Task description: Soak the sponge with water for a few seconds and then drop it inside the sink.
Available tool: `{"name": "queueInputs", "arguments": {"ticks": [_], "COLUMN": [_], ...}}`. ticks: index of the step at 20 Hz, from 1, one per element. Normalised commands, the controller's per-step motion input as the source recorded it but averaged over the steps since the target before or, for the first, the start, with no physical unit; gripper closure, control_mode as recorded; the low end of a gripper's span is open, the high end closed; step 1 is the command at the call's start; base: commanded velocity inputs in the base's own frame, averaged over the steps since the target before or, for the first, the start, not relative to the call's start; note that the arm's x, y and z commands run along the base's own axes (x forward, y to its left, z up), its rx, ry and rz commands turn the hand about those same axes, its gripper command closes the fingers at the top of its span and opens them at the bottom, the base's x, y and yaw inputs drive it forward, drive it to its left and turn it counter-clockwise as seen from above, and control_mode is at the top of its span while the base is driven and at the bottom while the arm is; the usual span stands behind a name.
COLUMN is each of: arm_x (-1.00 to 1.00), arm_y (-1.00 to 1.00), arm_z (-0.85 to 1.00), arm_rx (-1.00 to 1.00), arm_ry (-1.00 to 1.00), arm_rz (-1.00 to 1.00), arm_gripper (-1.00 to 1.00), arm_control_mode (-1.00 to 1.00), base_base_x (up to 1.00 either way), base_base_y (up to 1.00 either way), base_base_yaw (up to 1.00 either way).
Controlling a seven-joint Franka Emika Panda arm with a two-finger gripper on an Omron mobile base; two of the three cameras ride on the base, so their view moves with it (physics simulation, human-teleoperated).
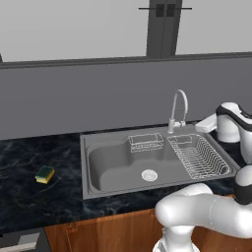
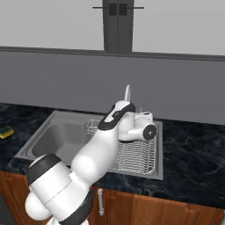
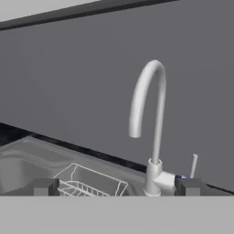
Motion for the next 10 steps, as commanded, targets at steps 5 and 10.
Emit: {"name": "queueInputs", "arguments": {"ticks": [5, 10], "arm_x": [0.27, 0.16], "arm_y": [0.00, -0.04], "arm_z": [-0.23, -0.24], "arm_rx": [0.01, 0.01], "arm_ry": [-0.07, -0.08], "arm_rz": [0.03, 0.04], "arm_gripper": [-1.00, -1.00], "arm_control_mode": [-1.00, -1.00], "base_base_x": [0.00, 0.00], "base_base_y": [0.00, 0.00], "base_base_yaw": [0.00, 0.00]}}
